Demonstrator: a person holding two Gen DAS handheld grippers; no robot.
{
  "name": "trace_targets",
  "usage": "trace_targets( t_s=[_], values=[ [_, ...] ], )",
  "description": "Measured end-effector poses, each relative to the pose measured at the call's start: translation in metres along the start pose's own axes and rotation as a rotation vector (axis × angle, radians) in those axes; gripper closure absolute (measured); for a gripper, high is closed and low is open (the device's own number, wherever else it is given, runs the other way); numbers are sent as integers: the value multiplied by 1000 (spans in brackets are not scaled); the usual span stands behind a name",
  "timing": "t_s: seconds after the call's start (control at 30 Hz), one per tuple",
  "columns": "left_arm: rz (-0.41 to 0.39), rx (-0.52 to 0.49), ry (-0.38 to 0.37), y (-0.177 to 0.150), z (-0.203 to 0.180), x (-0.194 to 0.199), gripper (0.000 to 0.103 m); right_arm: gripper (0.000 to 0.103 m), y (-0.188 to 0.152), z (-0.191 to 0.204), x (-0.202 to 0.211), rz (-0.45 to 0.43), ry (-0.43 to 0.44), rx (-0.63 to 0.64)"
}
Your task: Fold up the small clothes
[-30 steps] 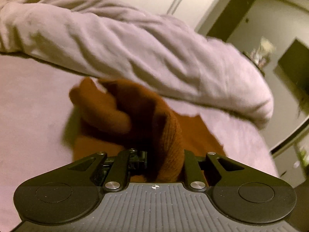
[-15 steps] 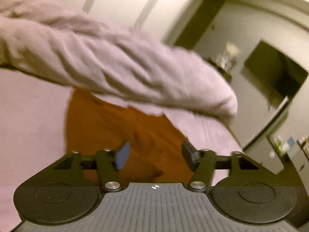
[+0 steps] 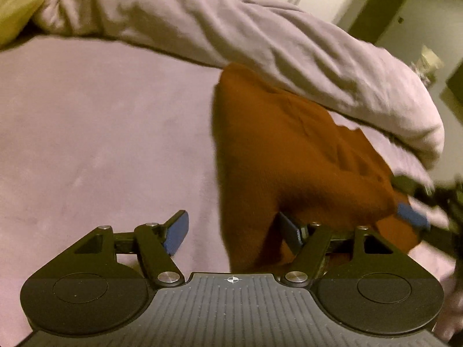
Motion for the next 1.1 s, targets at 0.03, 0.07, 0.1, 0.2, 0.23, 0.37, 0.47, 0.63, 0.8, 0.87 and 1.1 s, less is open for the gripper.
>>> trace_targets(
  t_s=[0.03, 0.07, 0.1, 0.2, 0.23, 0.37, 0.47, 0.63, 0.8, 0.87, 1.1],
  values=[
    [-8, -19, 16, -1, -1, 0, 25, 52, 3, 6, -7, 22, 4, 24],
    [-11, -27, 27, -2, -2, 0, 24, 49, 5, 8, -15, 48, 15, 32],
    [-9, -29, 32, -3, -3, -1, 23, 48, 6, 11, -26, 71, 19, 33],
    [-8, -32, 77, -5, 3, 8, 20, 48, 9, 9, -52, 106, 10, 16],
    [-10, -33, 90, -3, 5, 10, 19, 48, 10, 8, -61, 119, 16, -1],
    [-10, -50, 170, -4, 15, 11, 19, 59, 6, 3, -85, 172, 34, -46],
    [17, -20, 169, -6, 21, 8, 19, 87, 0, -2, -95, 181, 11, -45],
    [17, -43, 160, -7, 11, 10, 19, 92, 5, 28, -78, 94, -44, 200],
    [10, -76, 125, -5, -8, 12, 17, 95, 29, 44, -35, -57, -139, 402],
    [10, -90, 108, -5, -19, 11, 17, 97, 34, 31, -21, -84, -205, 424],
    [27, -187, 126, -11, -55, 0, 16, 95, 28, -54, -9, 17, -306, 229]
  ],
)
Point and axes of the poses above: each gripper's, at about its wrist camera, not at the fingertips, and x roughly against the way its jaws point, z to its left, y to its top, the point moved 3 cm from there along -x, roughly the way its jaws point, and after that the axes turned 10 degrees about y, right-handed, at the moved point
